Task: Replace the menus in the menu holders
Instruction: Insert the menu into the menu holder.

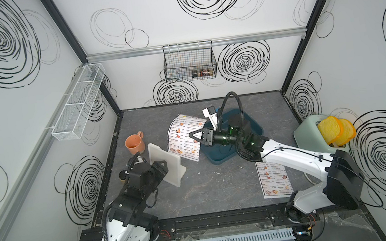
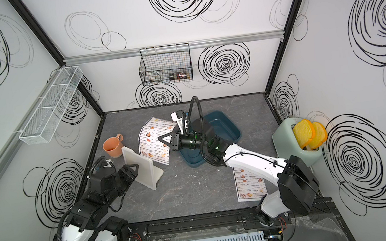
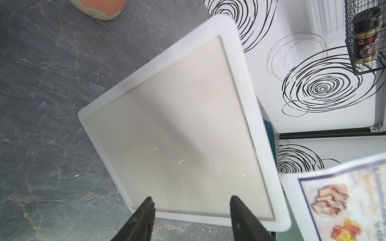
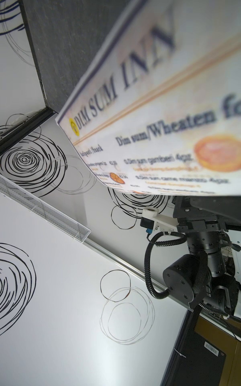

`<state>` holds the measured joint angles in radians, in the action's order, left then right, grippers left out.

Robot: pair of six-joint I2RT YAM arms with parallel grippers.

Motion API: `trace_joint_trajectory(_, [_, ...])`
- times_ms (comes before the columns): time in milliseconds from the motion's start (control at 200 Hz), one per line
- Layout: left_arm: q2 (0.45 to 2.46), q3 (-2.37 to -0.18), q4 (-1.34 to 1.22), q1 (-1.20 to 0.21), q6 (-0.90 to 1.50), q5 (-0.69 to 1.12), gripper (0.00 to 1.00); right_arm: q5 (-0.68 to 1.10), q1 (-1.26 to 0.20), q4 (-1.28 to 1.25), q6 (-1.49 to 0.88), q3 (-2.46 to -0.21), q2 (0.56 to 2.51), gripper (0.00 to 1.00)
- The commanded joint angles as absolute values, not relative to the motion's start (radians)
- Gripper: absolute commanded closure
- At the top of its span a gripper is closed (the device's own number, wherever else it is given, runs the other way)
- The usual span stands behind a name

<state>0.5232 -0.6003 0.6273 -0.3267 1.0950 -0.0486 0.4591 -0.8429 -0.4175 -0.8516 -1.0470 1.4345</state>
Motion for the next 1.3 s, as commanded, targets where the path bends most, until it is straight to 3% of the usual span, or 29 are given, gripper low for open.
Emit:
trace_joint_trajectory(0, [0.527, -0.600, 0.596, -0.320, 1.089, -0.054, 0.38, 0.469, -0.848, -0.469, -0.857, -1.059, 1.436, 1.00])
trace_joint_trajectory(1296, [0.517, -0.601, 0.607, -0.320, 1.088, -0.058, 0.38, 0.418, -0.829, -0.335, -0.754, -1.030, 1.431, 1.00])
